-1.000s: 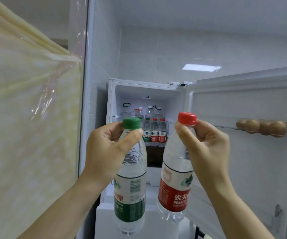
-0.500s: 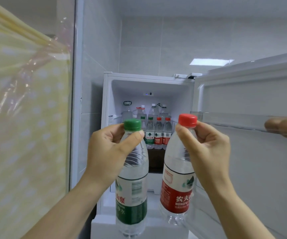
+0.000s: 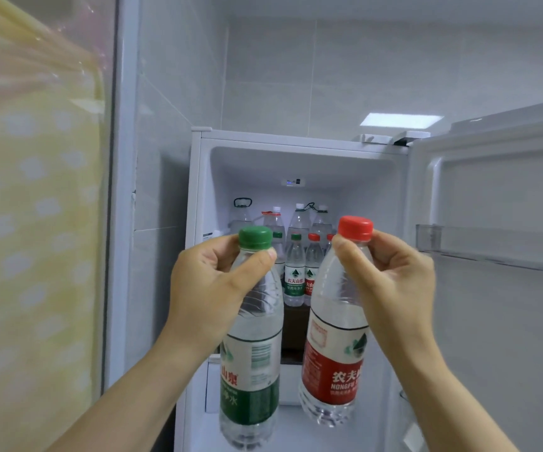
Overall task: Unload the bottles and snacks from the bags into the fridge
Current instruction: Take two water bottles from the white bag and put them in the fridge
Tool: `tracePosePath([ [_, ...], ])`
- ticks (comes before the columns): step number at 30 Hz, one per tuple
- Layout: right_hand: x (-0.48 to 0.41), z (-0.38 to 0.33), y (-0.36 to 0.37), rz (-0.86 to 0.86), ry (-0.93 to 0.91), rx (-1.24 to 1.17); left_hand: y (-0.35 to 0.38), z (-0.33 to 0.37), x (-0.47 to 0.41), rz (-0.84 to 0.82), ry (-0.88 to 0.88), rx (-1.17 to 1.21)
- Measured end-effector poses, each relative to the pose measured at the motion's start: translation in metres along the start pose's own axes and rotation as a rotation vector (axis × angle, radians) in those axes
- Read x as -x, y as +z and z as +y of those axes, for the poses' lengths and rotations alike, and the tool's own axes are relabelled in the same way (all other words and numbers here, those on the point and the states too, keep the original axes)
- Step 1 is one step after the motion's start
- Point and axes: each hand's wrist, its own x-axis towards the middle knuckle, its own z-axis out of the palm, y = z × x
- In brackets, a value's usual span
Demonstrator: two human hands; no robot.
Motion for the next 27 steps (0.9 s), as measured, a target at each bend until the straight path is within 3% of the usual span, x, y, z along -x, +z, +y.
tracePosePath([
  [15,-0.03,0.12,0.071,0.057,0.091,0.021,-0.021,-0.113,-0.077,-0.018,-0.058,-0.033],
  [27,-0.098,0.223,0.103,0.022,0.093,-0.041,0.006,-0.178,-0.143,0.034,-0.034,-0.104],
])
